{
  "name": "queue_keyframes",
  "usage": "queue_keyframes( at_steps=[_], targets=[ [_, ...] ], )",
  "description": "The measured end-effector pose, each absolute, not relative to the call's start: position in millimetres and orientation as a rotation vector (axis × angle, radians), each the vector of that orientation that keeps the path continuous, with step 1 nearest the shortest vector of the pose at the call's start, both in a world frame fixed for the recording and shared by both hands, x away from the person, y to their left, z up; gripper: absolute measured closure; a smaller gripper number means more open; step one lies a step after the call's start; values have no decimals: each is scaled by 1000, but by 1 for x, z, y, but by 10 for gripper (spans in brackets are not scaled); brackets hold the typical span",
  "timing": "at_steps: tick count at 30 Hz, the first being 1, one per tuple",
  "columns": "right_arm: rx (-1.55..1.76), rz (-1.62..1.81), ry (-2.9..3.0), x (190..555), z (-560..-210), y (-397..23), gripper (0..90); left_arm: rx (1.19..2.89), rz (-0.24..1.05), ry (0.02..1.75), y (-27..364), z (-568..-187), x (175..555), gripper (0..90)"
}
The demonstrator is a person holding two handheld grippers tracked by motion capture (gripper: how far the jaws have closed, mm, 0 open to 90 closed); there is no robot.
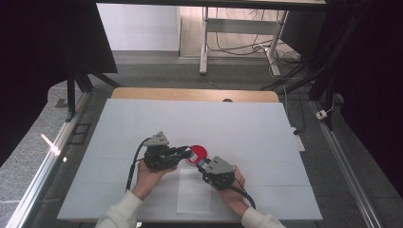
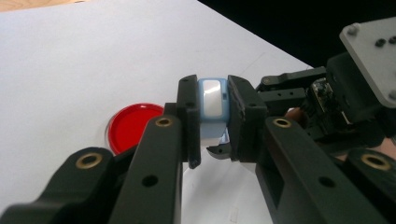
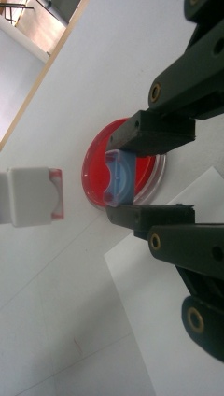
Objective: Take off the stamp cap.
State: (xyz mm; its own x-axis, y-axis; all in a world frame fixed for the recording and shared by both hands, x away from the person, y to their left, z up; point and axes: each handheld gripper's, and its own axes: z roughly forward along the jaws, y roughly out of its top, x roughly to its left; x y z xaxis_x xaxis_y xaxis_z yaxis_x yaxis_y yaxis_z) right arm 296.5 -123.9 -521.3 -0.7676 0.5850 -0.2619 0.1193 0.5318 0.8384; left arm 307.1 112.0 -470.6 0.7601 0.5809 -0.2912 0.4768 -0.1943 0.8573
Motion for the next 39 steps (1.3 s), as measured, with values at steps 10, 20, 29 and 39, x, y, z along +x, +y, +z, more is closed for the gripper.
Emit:
queue_keyframes(
  at_steps=[10, 20, 29, 39],
  targets=[
    [575, 1188, 2248, 297, -520, -127, 656, 1844, 128, 827, 113, -471, 308, 756],
    [603, 1201, 2249, 299, -518, -137, 656, 1850, 137, 834, 111, -472, 308, 756],
    [633, 1213, 2241, 301, -514, -155, 656, 1857, 132, 830, 111, -473, 308, 756],
    [684, 1210, 2215, 302, -510, -185, 655, 1852, 132, 833, 113, -474, 309, 756]
  ],
)
